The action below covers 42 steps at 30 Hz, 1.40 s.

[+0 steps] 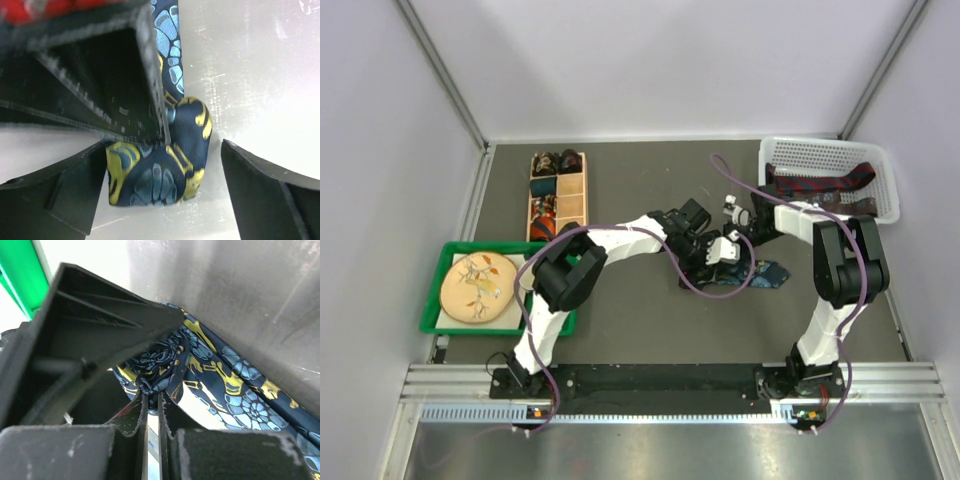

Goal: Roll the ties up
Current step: Roll the tie at the center of the board.

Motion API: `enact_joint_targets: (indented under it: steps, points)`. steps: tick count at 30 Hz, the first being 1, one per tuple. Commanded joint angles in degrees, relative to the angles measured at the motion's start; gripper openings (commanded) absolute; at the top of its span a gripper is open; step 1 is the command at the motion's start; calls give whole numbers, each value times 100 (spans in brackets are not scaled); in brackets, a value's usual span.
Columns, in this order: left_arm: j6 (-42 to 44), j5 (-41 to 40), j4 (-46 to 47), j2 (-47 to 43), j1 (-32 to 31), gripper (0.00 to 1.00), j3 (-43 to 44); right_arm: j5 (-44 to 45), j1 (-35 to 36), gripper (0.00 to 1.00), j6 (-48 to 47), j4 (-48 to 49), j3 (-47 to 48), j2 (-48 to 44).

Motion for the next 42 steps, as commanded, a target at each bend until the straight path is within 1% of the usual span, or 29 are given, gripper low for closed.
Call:
enact_joint_targets:
  steps: [1,3,4,6,7,9,10,11,12,13,14,16,17,18,20,21,24,26,27,30,36,40,42]
  points:
    - [-589,84,-127,-414,315,99,-434,1090,99,0,-278,83,89,164]
    - [-730,312,259,-775,526,99,-627,1249,99,0,-305,56,115,156]
    - [-844,496,687,-1169,588,99,-863,1293,99,0,-340,30,141,155]
    - [-1002,524,1260,-1558,729,99,-1215,1486,99,0,-384,-14,168,155]
    - [-1212,368,2028,-1942,746,99,-1652,1573,90,0,-393,-32,177,155]
    - [-1450,331,2771,-2279,755,99,-2120,1740,81,0,-401,-67,212,182]
    - [-1886,288,3340,-2507,747,99,-2618,1811,81,0,-410,-67,229,199]
    - [-2152,226,4320,-2535,747,99,-2858,1907,72,0,-401,-84,256,226]
    - [-2424,112,4417,-2535,747,99,-2965,1969,72,0,-401,-93,291,234]
    - [-2157,198,4235,-2405,755,99,-2792,2013,64,0,-384,-102,317,243]
    - [-1980,617,3468,-2282,755,99,-2599,2101,72,0,-384,-111,343,278]
    - [-1594,866,2856,-1922,755,99,-2098,2215,72,0,-384,-155,431,314]
    - [-1618,937,2915,-1868,764,99,-2122,2277,64,0,-384,-164,458,331]
    - [-1601,1225,3272,-1815,764,99,-2183,2303,64,0,-393,-190,502,375]
    - [-1460,1455,3555,-1657,764,99,-2332,2426,64,0,-419,-234,537,401]
    - [-1469,1761,3922,-1587,764,99,-2368,2479,64,0,-419,-234,555,402]
    - [-1477,2096,4101,-1104,755,99,-2158,2602,72,0,-437,-269,572,393]
    - [-1504,2203,4233,-954,755,99,-2078,2690,81,0,-463,-278,607,410]
    - [-1626,2281,4512,-849,747,99,-2069,2734,81,0,-463,-269,607,410]
    - [-1864,2343,4699,-620,694,99,-1938,2752,81,0,-445,-234,607,428]
    - [-2329,1852,5296,-348,554,99,-1885,2726,134,0,-419,-137,607,481]
    - [-2453,1772,5376,-110,509,98,-1674,2717,134,0,-410,-137,590,489]
    - [-2549,1843,5385,-13,474,96,-1586,2717,143,0,-419,-146,581,489]
